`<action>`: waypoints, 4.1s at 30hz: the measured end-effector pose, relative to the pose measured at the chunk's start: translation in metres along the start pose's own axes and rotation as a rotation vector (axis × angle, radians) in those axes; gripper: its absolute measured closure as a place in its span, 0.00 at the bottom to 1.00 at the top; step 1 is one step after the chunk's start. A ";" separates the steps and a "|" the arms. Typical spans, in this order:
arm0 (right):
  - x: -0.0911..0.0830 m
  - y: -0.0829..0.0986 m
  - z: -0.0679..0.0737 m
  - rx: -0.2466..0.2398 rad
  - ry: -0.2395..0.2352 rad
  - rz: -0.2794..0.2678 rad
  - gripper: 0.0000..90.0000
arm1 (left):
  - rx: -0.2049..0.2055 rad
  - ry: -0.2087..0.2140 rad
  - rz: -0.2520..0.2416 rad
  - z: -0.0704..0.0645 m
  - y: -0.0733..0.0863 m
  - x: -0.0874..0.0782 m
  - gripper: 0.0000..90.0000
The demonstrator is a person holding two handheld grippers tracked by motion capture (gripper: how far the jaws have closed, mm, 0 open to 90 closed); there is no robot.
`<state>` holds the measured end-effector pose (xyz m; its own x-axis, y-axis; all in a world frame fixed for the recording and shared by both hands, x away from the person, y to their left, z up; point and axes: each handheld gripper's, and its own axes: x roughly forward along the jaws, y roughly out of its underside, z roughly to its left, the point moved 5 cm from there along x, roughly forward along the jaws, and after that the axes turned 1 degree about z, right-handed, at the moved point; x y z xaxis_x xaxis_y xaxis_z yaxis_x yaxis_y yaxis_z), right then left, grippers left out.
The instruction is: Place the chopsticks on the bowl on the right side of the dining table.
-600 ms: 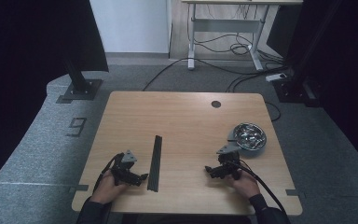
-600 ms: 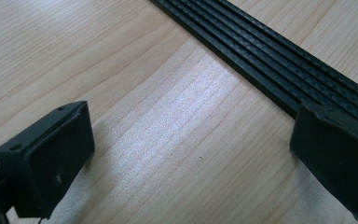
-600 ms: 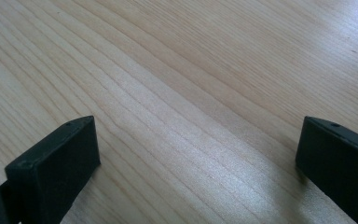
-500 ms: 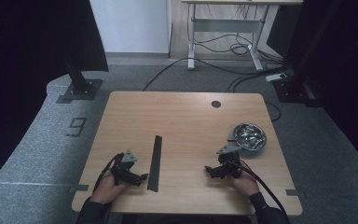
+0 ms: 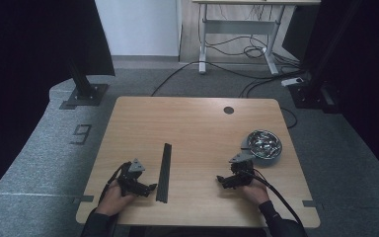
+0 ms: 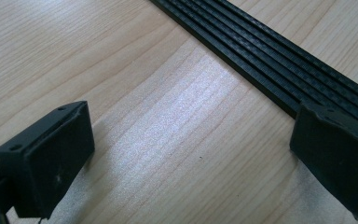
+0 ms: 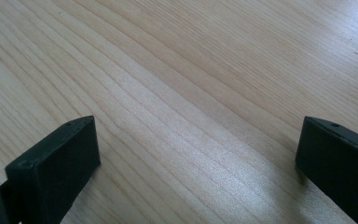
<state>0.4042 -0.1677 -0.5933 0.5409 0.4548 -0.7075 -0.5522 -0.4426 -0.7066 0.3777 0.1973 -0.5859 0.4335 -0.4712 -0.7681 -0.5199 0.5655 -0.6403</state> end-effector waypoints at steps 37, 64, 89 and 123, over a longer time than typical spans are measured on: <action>-0.010 -0.020 0.005 -0.012 -0.047 0.035 0.00 | 0.000 0.000 0.000 0.000 0.000 0.000 0.00; 0.009 -0.059 0.035 -0.064 -0.107 0.039 0.00 | 0.000 0.000 0.000 0.000 0.000 0.000 0.00; 0.039 -0.092 0.061 -0.093 -0.140 0.067 0.00 | 0.001 0.000 0.000 0.000 0.000 0.000 0.00; 0.088 -0.123 0.109 -0.126 -0.180 0.094 0.00 | -0.001 0.000 -0.002 0.000 0.000 0.000 0.00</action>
<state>0.4508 0.0114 -0.5672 0.3623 0.5325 -0.7650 -0.5049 -0.5778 -0.6413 0.3778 0.1972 -0.5859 0.4346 -0.4723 -0.7669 -0.5201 0.5635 -0.6418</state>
